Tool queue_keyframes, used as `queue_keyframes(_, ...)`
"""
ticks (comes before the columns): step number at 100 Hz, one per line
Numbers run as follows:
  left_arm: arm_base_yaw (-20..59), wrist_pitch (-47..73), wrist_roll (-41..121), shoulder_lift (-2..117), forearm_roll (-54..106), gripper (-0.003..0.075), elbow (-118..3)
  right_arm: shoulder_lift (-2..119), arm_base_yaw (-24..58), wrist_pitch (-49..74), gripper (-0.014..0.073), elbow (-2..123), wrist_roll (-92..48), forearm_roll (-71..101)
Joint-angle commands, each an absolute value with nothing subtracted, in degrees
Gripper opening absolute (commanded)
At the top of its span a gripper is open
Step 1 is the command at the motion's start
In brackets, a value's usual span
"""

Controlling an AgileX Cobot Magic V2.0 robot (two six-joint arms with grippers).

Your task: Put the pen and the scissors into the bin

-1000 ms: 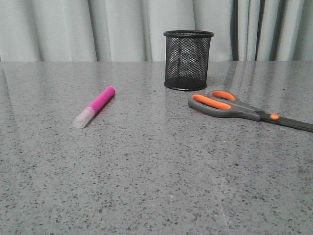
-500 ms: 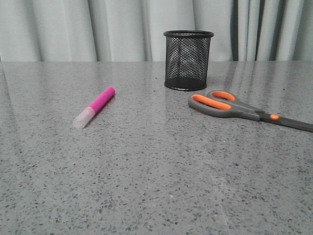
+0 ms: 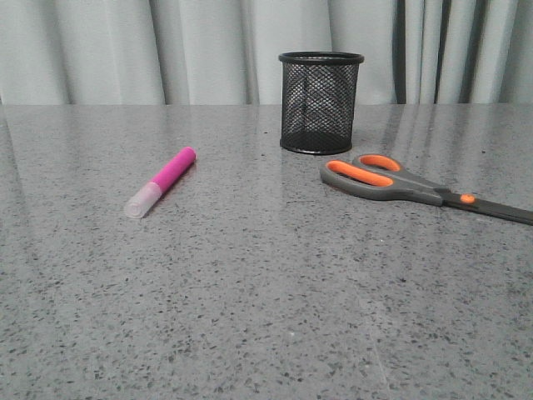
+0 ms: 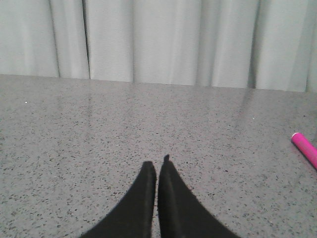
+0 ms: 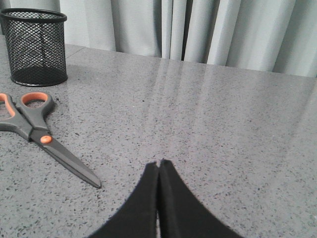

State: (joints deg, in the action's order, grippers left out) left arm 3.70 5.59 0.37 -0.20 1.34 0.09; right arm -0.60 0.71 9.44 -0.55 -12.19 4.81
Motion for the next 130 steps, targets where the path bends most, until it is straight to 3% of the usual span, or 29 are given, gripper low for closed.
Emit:
queue_keyframes(1,3.5,1.5,-0.3,-2.1,1.8,-0.0019,2.6,-1.7,0.3,4.8,-0.0076,-1.4,-12.4,4.4)
queue_keyframes(34,3.5,1.1,-0.3,-2.1,4.6,-0.0019,2.6,-1.7,0.3,3.3,-0.0076,-1.4,-12.4,8.0)
queue_keyframes(93,3.5,0.0,-0.3,-2.1,45.6,-0.0019,2.1,-1.7,0.3,0.0,-0.0076,-1.2,-12.4,40.9)
queue_keyframes(114,3.5,3.5,0.0,-1.8,45.0,-0.002,-1.3,-0.6,0.3,4.7,-0.0055,3.7,-12.5,36.8)
queue_keyframes(130,3.5,11.2,2.9,2.3,36.0,-0.002,-9.0,7.1,0.3,12.3,-0.0055,11.3,-12.5,31.6)
